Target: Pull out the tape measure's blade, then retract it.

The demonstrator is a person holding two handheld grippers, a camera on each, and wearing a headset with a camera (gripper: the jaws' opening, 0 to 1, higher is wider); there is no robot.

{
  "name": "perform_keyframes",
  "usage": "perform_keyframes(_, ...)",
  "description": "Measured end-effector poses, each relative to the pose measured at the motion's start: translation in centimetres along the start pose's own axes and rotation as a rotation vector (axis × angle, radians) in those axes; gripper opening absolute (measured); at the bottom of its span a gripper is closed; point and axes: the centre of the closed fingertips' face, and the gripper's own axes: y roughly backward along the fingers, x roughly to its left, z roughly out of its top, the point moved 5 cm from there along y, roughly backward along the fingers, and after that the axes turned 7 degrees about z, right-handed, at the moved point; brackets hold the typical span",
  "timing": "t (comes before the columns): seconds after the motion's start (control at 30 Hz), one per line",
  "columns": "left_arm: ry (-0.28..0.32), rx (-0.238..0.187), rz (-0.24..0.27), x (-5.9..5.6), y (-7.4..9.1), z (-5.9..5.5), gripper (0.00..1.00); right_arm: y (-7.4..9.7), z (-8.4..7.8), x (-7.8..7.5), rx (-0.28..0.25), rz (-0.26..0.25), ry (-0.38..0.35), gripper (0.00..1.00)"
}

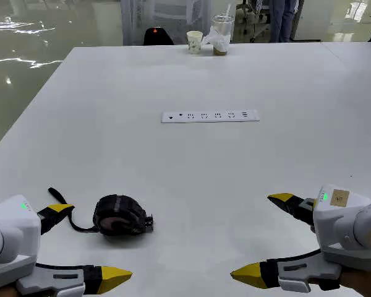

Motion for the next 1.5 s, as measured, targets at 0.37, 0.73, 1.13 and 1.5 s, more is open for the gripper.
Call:
perform_keyframes(0.37,-0.048,0.035,-0.044,0.5,-0.7,-0.1,0.99,-1.1,0.2,-0.8,0.035,0.047,0.045,0.98)
perform_keyframes(0.73,-0.117,0.069,-0.094,1.2,-1.5,0.2,0.99,-2.5,0.8,-1.5,0.056,0.102,0.088,0.99)
perform_keyframes(1.13,-0.165,0.101,-0.133,2.3,-2.1,0.4,0.98,-3.7,0.8,-2.4,0.083,0.149,0.113,0.99)
perform_keyframes(1.5,-0.231,0.138,-0.179,3.0,-3.0,0.7,0.94,-5.1,1.1,-2.9,0.105,0.197,0.163,0.96)
